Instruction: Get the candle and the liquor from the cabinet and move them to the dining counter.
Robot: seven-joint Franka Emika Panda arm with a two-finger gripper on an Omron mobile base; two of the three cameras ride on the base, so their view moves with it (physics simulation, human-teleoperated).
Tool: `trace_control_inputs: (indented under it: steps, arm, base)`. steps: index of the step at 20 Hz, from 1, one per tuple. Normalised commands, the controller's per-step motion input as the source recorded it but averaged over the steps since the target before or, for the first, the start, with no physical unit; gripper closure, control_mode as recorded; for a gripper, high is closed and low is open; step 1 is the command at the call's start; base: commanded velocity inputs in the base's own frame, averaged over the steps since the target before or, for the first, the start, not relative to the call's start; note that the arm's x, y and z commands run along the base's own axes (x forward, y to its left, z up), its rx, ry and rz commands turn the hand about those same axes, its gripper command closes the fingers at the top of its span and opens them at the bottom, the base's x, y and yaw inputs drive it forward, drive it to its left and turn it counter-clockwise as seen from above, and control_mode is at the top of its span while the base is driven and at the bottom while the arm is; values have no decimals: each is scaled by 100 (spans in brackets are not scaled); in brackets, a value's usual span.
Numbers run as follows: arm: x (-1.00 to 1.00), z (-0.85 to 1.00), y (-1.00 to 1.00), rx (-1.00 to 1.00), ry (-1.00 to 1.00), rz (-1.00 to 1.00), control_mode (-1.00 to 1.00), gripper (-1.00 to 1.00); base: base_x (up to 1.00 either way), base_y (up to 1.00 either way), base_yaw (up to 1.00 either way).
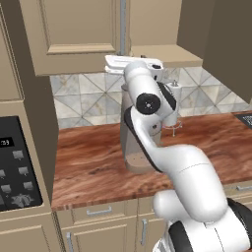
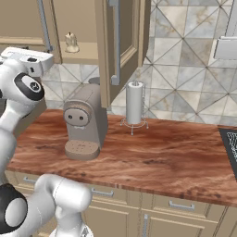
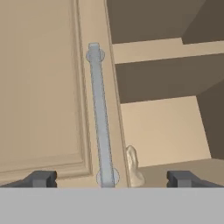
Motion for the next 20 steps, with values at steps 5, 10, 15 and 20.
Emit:
trace_control_inputs:
  steps: [5,10,15,20]
  arm:
    - [25,8,5,-2,0,-1,-100,-100]
    - [26,10,0,-2,0,-2,-100,-100]
    - [32,3,0,-1,0,0,-100,-100]
    - [38,0,0,0,0,0,-100,-100]
  base:
    - [0,0,0]
    - [0,0,0]
    - [0,0,0]
    - [0,0,0]
